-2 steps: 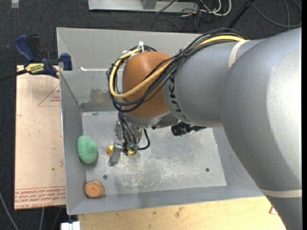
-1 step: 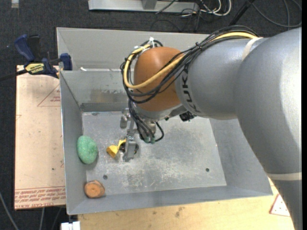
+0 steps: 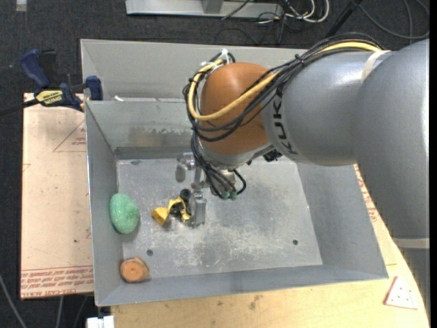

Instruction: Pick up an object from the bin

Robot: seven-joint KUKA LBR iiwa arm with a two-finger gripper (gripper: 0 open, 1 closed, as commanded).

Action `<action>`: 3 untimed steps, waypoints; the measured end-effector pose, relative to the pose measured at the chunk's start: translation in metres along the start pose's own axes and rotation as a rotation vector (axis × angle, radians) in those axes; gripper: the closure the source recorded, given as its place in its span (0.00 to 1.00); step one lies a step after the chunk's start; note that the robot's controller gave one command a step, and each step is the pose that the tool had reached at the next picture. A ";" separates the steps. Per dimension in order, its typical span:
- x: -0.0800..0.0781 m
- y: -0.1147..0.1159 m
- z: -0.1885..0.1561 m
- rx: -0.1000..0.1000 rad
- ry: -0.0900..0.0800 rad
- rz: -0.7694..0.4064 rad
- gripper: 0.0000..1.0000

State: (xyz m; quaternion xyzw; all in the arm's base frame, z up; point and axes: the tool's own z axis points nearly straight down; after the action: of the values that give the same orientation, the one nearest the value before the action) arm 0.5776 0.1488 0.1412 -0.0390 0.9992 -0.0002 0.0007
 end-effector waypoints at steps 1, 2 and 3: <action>-0.009 -0.003 0.023 -0.002 -0.003 0.137 0.00; -0.008 -0.006 0.050 -0.001 0.000 0.068 0.00; -0.017 -0.004 0.071 -0.003 -0.002 -0.199 1.00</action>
Offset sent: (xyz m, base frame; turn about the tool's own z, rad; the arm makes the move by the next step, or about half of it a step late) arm 0.0078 -0.0076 -0.0559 0.0587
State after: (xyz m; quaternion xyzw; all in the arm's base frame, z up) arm 0.5950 0.1461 0.0705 -0.1383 0.9904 0.0014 0.0014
